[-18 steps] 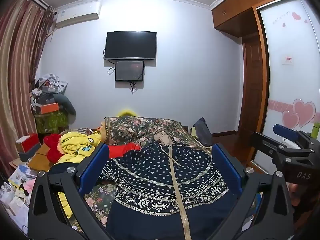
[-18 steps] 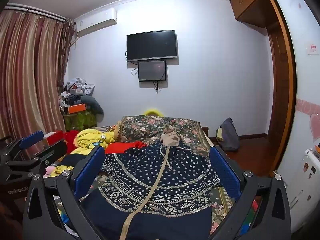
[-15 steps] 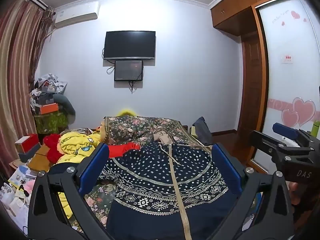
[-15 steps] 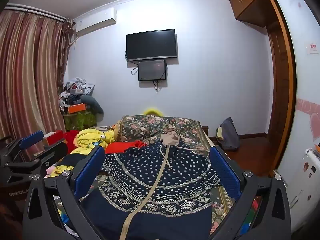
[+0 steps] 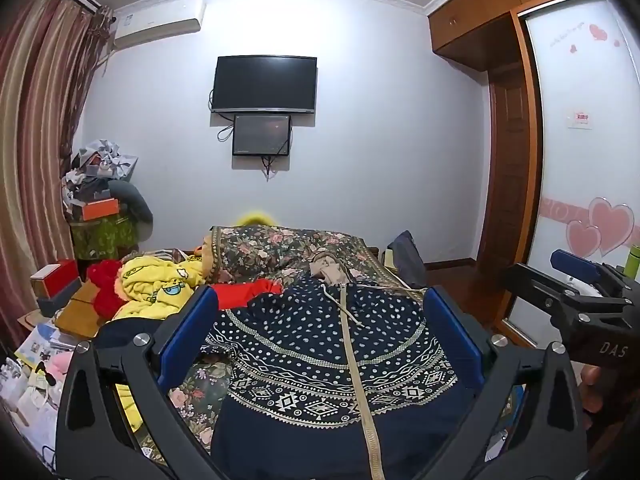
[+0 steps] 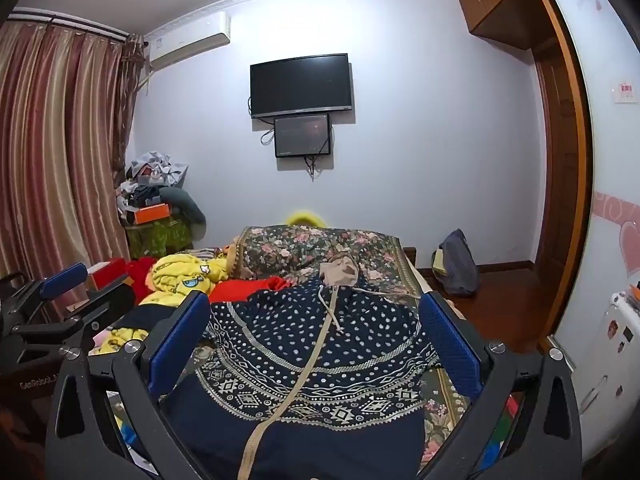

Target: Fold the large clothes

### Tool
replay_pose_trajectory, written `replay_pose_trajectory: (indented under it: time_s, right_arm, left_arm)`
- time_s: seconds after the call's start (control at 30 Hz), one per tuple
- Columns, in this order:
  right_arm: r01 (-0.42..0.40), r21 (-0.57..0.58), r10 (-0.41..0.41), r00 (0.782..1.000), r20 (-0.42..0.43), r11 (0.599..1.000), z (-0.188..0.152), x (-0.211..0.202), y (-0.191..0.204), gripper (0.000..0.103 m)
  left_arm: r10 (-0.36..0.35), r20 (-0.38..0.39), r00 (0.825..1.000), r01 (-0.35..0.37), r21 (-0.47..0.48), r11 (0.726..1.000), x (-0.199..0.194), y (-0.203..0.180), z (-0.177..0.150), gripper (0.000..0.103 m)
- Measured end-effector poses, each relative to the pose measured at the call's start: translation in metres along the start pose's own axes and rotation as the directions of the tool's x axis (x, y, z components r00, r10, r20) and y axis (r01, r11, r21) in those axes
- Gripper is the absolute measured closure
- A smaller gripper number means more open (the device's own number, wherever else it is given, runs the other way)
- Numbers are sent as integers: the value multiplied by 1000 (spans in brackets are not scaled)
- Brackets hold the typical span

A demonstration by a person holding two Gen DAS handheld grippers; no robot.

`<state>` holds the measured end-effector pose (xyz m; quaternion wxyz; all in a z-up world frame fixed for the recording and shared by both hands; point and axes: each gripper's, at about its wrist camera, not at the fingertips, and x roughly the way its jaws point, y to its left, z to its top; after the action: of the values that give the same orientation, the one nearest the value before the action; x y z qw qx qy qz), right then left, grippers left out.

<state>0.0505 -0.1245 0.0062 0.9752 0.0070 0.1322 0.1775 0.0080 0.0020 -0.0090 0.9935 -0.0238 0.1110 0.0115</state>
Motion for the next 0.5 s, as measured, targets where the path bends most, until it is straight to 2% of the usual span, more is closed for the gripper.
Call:
replay_pose_trajectory:
  time_s: [0.5]
  right_arm:
    - [-1, 17, 2, 1000, -21, 1000, -2, 5, -4, 0]
  left_arm:
    - [-4, -9, 1000, 4, 3, 1000, 5, -1, -2, 0]
